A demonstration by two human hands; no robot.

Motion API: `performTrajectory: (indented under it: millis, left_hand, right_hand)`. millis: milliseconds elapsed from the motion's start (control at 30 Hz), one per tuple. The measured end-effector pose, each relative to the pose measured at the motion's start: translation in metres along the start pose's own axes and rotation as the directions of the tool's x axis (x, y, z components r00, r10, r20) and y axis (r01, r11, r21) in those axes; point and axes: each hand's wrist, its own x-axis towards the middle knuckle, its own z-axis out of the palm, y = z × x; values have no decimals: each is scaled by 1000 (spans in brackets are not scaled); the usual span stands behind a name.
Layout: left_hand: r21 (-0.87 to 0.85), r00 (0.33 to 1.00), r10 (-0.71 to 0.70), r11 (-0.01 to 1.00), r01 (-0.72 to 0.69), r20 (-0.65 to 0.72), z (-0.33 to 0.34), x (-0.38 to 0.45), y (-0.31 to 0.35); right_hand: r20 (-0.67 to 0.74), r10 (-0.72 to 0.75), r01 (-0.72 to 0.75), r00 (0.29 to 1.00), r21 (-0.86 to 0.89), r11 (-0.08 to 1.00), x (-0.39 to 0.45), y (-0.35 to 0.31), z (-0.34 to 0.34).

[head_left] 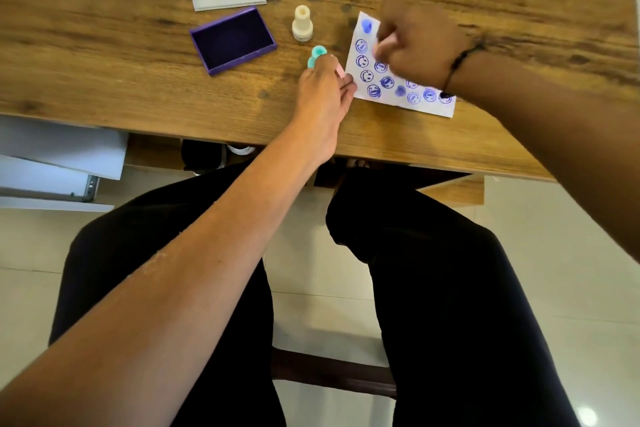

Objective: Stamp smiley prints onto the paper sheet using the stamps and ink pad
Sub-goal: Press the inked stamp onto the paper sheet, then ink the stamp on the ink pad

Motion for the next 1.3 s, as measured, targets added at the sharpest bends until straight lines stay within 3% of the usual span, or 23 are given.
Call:
performTrajectory:
  millis: [67,200,367,467,700,1067,1167,1233,1300]
  left_hand:
    - [-20,1000,26,999,-26,-2,-3,-4,3]
    - [13,999,49,999,-49,13,-15,-9,12]
    - [189,997,69,979,-76,44,-23,-21,12]
    - [207,990,41,976,-68,133,-24,-29,10]
    - [276,955,67,949,-150,289,-27,-34,13]
    - [349,939,170,897,-273,300,-33,-38,15]
    - [368,941,144,894,-256,305,-38,-36,20]
    - [509,954,113,825,-246,277,-42,-34,25]
    - [674,971,139,700,-237,197,-44,-31,30]
  right_hand:
    - [-119,134,-101,984,248,963,-10,9,-13]
    - [-59,325,-217,944,633,744,-39,17,-18]
    - [22,379,-198,925,879,434,-63,1,-7]
    - [39,305,-153,952,921,358,-68,-17,-4]
    - [-51,198,-58,979,859,508,-65,-37,-2]
    - [-76,171,-46,982,790,611,-65,-45,6]
    - [-93,161,-31,983,772,635,-63,-50,8]
    - [-83,150,-52,985,689,723,-58,-52,13]
    - [-85,119,-64,989,478,876,-49,-51,22]
